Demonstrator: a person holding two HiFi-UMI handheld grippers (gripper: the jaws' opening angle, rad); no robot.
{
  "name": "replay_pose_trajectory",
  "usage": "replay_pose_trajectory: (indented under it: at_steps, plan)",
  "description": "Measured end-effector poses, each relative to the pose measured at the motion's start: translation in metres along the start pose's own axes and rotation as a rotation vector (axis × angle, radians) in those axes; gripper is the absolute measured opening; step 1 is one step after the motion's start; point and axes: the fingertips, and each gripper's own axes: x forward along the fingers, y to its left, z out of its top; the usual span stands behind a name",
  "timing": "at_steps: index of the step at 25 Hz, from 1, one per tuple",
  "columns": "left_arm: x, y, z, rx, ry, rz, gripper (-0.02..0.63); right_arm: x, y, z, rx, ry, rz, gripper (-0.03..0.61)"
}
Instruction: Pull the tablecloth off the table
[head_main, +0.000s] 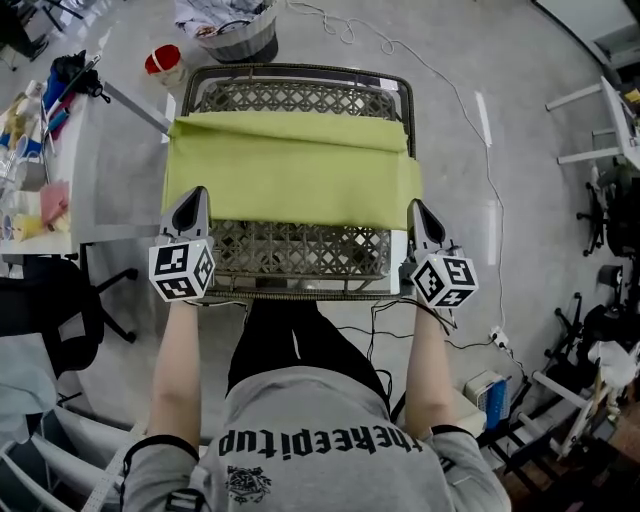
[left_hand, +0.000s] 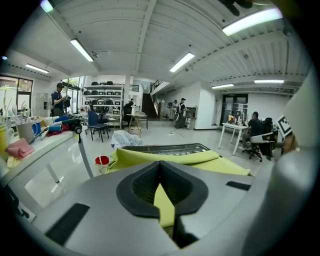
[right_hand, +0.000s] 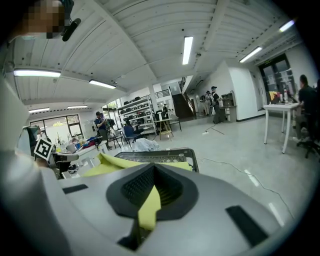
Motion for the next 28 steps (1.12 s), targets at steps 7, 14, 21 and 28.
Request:
replay_pose_trajectory:
  at_steps: [7, 14, 21, 28]
  plan:
    - [-0.029, -0.028, -0.015, -0.001, 0.001, 0.004, 0.014, -0.027, 0.005, -0.018, -0.013, 0.012, 0.027, 0.011]
    - [-0.045, -0.032, -0.033, 0.002, 0.025, 0.030, 0.014, -0.035, 0.005, -0.039, 0.012, 0.035, 0.020, 0.011]
    - [-0.047, -0.018, -0.043, -0.019, 0.045, 0.072, 0.015, -0.033, 0.007, -0.052, 0.031, 0.053, 0.011, 0.012]
    - [-0.042, 0.028, -0.065, -0.103, 0.096, 0.185, 0.017, -0.023, 0.019, -0.056, 0.037, 0.066, -0.009, 0.012]
